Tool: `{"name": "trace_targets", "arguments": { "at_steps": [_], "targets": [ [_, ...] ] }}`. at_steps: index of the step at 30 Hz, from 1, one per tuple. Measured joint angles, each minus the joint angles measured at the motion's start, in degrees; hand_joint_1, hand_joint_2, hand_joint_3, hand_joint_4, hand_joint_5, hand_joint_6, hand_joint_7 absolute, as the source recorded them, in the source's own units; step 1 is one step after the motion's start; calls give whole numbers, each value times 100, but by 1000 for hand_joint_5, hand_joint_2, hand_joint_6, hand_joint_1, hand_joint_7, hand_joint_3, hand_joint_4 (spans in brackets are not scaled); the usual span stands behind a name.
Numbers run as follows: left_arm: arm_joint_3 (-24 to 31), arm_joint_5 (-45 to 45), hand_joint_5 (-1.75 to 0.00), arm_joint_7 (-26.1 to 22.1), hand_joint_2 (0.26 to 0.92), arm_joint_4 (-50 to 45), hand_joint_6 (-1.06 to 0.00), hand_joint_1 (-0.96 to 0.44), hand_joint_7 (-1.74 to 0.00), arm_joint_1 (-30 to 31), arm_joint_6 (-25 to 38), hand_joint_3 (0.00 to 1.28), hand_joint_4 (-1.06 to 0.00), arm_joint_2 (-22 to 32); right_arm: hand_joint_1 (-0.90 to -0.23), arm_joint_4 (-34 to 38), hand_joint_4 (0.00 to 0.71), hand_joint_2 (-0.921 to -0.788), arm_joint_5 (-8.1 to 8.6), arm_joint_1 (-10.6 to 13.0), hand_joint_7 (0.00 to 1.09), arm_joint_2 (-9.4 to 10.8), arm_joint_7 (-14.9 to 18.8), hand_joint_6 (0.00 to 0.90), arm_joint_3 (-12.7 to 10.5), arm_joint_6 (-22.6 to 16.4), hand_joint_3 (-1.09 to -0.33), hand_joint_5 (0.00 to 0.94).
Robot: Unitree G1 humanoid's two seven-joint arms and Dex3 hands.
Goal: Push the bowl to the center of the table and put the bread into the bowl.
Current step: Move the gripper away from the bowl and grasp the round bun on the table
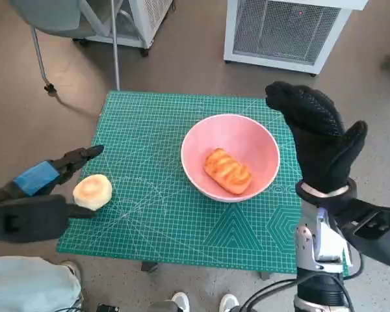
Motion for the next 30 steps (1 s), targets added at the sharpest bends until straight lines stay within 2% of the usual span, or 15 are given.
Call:
{"name": "trace_targets", "arguments": {
  "at_steps": [12, 21, 30],
  "targets": [
    [-678, 529, -14, 351, 728, 1265, -240, -38, -24, -659, -149, 13, -113, -324, -559, -154, 71, -921, 1, 102, 715, -4, 0, -1, -23, 60, -813, 488],
    [-1120, 832, -14, 343, 748, 1910, -290, 56, -28, -979, -120, 20, -162, -519, -564, -257, 63, -921, -1, 137, 711, -5, -2, -1, -58, 102, -810, 494],
    [-1521, 1115, -17, 159, 784, 2323, -361, 56, -42, -1362, 26, 39, -205, -649, -564, -327, 55, -921, -17, 168, 714, -1, -50, -1, -74, 104, -811, 495]
  ]
}}
